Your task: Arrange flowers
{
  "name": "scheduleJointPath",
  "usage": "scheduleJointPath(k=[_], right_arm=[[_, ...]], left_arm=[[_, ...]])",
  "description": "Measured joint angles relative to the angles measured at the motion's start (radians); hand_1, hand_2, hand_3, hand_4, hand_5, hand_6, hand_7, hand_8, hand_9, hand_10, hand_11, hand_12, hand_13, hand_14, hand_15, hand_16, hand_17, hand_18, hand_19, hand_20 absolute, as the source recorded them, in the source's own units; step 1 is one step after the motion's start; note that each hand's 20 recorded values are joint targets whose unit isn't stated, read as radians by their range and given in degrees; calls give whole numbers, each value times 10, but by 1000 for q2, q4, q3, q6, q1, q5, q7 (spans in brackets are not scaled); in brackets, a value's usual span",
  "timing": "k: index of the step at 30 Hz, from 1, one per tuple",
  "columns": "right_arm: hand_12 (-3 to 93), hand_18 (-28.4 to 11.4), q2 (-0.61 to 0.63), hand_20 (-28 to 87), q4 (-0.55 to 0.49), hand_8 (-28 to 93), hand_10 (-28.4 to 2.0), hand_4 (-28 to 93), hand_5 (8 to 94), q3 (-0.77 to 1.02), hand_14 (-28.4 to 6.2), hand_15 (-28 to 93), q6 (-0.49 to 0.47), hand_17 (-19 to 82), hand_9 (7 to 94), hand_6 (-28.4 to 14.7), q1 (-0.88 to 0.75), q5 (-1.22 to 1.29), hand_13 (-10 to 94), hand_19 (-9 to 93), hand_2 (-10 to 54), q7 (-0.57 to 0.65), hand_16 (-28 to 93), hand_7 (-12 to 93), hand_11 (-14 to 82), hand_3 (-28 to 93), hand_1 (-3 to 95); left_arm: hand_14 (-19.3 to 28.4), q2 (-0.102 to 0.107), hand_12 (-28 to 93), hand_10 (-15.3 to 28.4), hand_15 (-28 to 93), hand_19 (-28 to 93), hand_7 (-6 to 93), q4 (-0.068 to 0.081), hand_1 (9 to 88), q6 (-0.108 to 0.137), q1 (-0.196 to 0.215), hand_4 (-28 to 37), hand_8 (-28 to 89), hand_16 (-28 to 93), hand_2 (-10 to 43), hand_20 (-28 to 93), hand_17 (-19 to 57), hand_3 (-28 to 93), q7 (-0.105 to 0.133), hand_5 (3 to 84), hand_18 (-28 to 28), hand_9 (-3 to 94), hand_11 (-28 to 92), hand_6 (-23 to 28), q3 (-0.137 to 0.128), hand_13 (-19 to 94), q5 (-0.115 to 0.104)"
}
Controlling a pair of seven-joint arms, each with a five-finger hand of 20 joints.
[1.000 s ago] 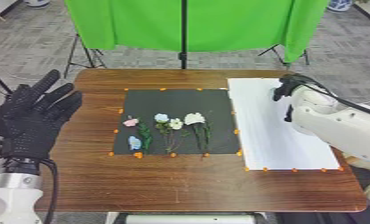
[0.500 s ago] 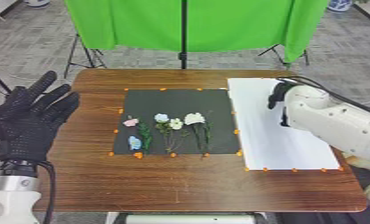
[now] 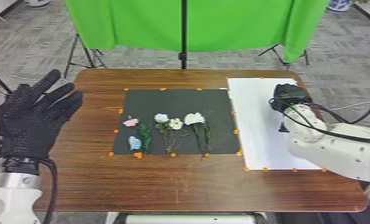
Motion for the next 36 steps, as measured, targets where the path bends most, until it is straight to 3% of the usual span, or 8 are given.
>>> scheduleJointPath(k=[6, 23, 36], right_arm=[[303, -135, -2, 47, -43, -5, -45, -283, 814, -12, -11, 581, 101, 376, 937, 42, 2, -5, 841, 865, -95, 3, 197, 279, 185, 724, 528], [300, -142, -77, 48, -293, 5, -51, -283, 820, -62, -18, 590, 120, 374, 937, 36, 113, -33, 839, 878, -95, -24, 200, 266, 187, 732, 529], [295, -145, -85, 46, -344, 12, -55, -283, 823, -64, -21, 592, 119, 372, 937, 33, 47, -79, 841, 882, -95, -21, 196, 259, 191, 732, 530]], left_arm=[[284, 0, 112, 220, 529, 801, 165, 0, 218, 0, 2, -260, -100, -102, 100, -283, -39, 763, 1, 365, 284, 340, 299, 107, -2, 263, 0], [284, -2, 113, 219, 530, 801, 165, 0, 218, 2, 1, -259, -99, -102, 99, -283, -38, 764, 2, 365, 284, 340, 300, 107, 1, 263, 0], [284, -4, 113, 220, 528, 802, 165, 0, 218, 3, 5, -260, -100, -101, 98, -283, -38, 764, 3, 365, 284, 340, 298, 107, 1, 264, -1]])
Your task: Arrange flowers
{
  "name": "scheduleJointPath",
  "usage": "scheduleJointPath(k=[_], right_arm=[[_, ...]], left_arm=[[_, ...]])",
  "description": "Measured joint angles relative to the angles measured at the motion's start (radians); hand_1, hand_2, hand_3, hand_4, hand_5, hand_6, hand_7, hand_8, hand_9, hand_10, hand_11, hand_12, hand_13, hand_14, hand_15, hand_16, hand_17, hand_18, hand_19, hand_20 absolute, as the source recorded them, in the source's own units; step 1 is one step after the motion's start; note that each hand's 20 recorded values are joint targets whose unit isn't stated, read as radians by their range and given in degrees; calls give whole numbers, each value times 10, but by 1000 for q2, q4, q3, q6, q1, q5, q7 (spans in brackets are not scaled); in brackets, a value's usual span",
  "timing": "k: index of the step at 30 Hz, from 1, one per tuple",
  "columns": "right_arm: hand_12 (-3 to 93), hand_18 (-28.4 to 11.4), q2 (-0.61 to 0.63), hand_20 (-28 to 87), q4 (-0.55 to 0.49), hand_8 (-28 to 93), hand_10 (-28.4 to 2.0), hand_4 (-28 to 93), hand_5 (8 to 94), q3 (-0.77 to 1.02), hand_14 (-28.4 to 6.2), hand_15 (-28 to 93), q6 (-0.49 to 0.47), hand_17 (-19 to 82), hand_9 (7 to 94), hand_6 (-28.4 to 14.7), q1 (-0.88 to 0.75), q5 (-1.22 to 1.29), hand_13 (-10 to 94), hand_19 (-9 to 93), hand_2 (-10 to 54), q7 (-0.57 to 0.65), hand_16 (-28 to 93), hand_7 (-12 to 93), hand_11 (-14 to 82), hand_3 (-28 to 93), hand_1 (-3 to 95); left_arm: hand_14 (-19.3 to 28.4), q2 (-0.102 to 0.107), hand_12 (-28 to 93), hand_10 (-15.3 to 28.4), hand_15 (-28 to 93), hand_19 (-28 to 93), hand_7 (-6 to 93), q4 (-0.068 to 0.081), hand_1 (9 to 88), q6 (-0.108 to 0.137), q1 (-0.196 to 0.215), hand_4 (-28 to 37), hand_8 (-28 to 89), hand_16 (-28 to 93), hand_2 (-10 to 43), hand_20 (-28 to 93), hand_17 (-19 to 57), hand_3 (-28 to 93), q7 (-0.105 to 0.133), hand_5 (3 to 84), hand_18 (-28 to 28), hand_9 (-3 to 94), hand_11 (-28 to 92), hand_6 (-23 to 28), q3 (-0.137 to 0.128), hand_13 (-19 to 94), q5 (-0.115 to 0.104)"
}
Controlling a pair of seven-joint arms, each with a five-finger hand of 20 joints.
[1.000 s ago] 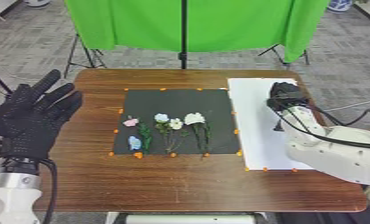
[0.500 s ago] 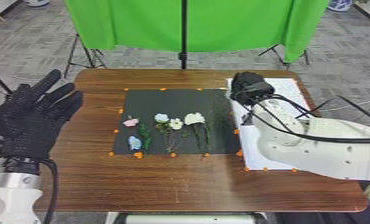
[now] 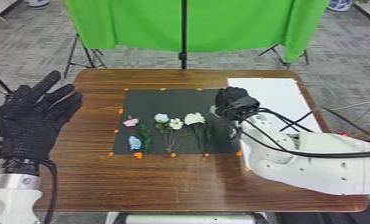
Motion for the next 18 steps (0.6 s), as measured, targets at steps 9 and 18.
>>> scheduleJointPath(k=[9, 18], right_arm=[[300, -147, -4, 45, -1, 14, -56, -283, 821, 7, -23, 596, -13, 367, 937, 32, -33, -25, 836, 883, -95, 20, 197, 258, 184, 735, 529], [322, -146, -18, 30, -1, -7, -55, -283, 775, -32, -23, 592, -15, 361, 928, 29, -32, -49, 819, 882, -95, 32, 190, 232, 125, 737, 516]], left_arm=[[284, -2, 113, 219, 528, 802, 164, 0, 217, 0, 0, -260, -100, -101, 97, -283, -38, 765, -1, 366, 284, 340, 297, 107, -1, 263, 1], [284, -2, 113, 219, 529, 801, 165, 2, 218, 0, -8, -260, -99, -101, 97, -283, -38, 764, -3, 366, 284, 340, 298, 107, 0, 263, 1]])
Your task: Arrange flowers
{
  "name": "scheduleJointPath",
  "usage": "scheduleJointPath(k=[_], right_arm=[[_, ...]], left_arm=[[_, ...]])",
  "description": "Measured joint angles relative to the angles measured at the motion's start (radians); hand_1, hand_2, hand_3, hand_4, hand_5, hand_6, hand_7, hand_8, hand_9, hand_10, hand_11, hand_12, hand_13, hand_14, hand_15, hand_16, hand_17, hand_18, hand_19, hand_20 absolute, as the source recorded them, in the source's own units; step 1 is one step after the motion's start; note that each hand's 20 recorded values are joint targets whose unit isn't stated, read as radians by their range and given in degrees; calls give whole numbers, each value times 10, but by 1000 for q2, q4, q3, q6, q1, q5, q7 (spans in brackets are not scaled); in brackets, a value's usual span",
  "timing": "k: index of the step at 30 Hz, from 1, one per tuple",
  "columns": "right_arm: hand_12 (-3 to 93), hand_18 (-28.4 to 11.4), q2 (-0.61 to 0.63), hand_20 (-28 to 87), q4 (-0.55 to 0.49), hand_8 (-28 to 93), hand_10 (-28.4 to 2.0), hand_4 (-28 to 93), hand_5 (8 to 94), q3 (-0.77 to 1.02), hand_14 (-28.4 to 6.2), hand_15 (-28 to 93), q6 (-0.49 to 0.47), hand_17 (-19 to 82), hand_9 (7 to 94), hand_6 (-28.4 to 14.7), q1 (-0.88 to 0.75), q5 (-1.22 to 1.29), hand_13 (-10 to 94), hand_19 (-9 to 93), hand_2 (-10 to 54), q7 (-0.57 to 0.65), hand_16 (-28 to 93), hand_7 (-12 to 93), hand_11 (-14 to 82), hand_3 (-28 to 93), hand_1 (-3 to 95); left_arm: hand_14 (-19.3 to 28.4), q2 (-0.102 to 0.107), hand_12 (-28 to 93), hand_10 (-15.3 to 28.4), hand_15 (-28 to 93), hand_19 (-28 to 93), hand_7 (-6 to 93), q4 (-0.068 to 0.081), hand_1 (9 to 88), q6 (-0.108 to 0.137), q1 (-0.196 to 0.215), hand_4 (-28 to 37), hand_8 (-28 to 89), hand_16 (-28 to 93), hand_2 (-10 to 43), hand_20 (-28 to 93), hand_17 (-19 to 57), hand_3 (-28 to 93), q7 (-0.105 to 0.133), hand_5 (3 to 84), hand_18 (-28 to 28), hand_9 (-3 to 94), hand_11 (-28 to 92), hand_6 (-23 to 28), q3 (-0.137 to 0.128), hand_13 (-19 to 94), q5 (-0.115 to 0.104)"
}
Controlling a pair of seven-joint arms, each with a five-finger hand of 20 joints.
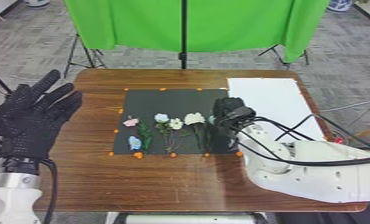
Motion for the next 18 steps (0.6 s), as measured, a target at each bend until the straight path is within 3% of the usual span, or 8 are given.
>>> scheduleJointPath(k=[7, 13, 18], right_arm=[[324, -148, -8, 26, 0, -25, -67, -283, 720, -20, -26, 591, 12, 357, 896, 20, 2, -21, 803, 882, -95, 6, 191, 223, 107, 750, 490], [253, -157, -3, 24, -14, -133, -81, -283, 659, -29, -33, 579, 16, 340, 812, 20, 2, -44, 767, 876, -95, 12, 210, 203, 158, 780, 453], [226, -160, 11, 27, -39, -142, -90, -283, 641, -39, -36, 580, 16, 330, 781, 15, 2, -61, 754, 871, -95, 16, 209, 201, 188, 800, 433]], left_arm=[[284, 0, 114, 219, 529, 802, 164, 1, 218, 0, -2, -259, -99, -102, 97, -283, -36, 764, -4, 365, 284, 340, 298, 107, 0, 264, 1], [284, -5, 113, 219, 529, 801, 165, 4, 219, -1, -9, -258, -99, -101, 93, -283, -36, 765, -23, 366, 284, 341, 298, 107, -1, 264, 5], [284, -8, 113, 219, 528, 801, 166, 4, 220, -1, -8, -257, -99, -101, 91, -283, -37, 765, -33, 366, 284, 340, 298, 107, -3, 263, 8]])
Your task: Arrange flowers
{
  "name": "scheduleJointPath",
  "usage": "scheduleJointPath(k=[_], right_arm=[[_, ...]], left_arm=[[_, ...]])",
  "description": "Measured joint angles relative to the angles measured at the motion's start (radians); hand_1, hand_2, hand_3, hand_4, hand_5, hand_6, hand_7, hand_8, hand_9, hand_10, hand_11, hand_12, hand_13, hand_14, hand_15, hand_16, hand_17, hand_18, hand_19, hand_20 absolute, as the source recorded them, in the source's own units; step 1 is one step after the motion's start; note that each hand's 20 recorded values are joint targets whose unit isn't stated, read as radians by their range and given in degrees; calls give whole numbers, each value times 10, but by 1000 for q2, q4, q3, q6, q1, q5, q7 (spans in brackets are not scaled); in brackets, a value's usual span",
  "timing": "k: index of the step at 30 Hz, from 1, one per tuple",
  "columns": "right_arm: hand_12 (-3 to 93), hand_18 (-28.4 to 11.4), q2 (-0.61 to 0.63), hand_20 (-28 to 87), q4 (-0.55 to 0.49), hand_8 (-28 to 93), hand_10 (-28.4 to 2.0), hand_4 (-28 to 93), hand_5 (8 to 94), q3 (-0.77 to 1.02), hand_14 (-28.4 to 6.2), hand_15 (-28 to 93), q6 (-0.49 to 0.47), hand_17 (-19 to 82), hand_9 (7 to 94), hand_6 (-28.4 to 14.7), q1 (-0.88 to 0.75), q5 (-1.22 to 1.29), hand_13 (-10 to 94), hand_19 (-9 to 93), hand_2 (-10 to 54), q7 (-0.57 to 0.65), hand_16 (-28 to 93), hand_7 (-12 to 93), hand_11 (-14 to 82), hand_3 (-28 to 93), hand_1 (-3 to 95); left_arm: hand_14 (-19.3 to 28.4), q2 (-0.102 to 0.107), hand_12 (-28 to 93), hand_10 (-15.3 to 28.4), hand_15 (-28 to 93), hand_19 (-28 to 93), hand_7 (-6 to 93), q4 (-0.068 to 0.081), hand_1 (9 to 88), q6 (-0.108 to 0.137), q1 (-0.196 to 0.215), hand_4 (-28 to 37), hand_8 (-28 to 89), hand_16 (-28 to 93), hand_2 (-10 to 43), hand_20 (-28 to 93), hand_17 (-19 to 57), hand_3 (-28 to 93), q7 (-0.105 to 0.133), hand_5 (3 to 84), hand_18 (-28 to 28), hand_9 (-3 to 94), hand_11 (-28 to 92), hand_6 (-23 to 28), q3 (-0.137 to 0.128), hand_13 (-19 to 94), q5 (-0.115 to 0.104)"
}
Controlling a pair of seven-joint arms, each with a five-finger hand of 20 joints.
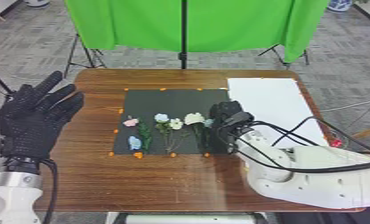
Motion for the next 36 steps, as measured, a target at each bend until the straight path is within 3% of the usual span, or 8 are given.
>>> scheduleJointPath(k=[13, 36], right_arm=[[190, -167, 27, 34, -32, -139, -97, -283, 619, -10, -46, 594, -4, 322, 752, 6, -1, -15, 745, 868, -95, 28, 191, 192, 227, 820, 413], [153, -173, 38, 51, -47, -135, -104, -283, 600, 7, -54, 616, -2, 321, 739, 2, 2, -16, 743, 866, -95, 23, 154, 177, 259, 823, 385]], left_arm=[[284, -2, 113, 220, 529, 800, 166, 4, 221, -1, -3, -255, -99, -102, 88, -283, -38, 765, -14, 366, 284, 341, 298, 107, 1, 264, 4], [284, -5, 113, 219, 529, 801, 165, 3, 221, 1, 6, -254, -99, -101, 88, -283, -37, 764, 9, 366, 284, 341, 296, 107, 6, 264, 2]])
